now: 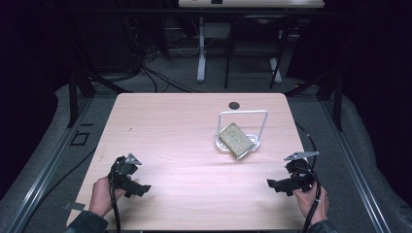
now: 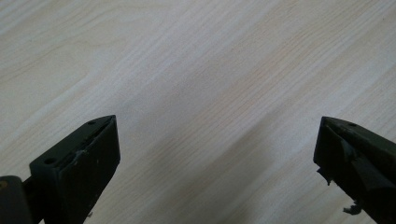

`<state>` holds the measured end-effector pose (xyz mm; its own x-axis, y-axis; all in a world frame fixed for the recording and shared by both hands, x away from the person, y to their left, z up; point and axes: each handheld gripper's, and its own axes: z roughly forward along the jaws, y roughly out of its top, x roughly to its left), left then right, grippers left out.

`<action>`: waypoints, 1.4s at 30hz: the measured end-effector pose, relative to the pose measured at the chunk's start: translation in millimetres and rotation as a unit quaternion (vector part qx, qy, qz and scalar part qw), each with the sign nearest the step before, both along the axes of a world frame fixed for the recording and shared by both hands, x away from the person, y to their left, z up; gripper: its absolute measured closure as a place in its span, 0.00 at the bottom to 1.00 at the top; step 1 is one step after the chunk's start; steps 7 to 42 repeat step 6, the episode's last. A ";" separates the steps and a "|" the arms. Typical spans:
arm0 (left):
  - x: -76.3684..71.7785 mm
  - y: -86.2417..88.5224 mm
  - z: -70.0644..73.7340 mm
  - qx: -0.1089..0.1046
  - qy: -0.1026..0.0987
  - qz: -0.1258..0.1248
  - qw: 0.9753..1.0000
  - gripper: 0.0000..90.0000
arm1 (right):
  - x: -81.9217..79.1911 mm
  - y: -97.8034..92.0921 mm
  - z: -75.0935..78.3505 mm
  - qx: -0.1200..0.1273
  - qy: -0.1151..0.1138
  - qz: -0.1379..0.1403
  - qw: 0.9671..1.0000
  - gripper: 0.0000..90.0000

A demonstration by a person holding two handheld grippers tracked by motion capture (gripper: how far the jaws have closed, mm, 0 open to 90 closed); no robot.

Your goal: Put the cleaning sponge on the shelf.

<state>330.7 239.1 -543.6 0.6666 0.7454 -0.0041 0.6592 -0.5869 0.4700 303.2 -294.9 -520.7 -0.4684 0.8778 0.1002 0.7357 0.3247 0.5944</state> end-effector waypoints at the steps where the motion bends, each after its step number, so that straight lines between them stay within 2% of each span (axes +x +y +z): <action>1: 0.1 -0.2 -0.2 -0.001 0.000 0.000 1.000 0.01 | 0.3 -1.1 -0.4 0.000 0.002 -0.005 1.000 0.00; 42: 0.7 -0.6 -0.3 0.001 0.000 0.001 1.000 0.01 | 1.4 -1.9 -3.0 -0.005 0.001 -0.005 1.000 0.00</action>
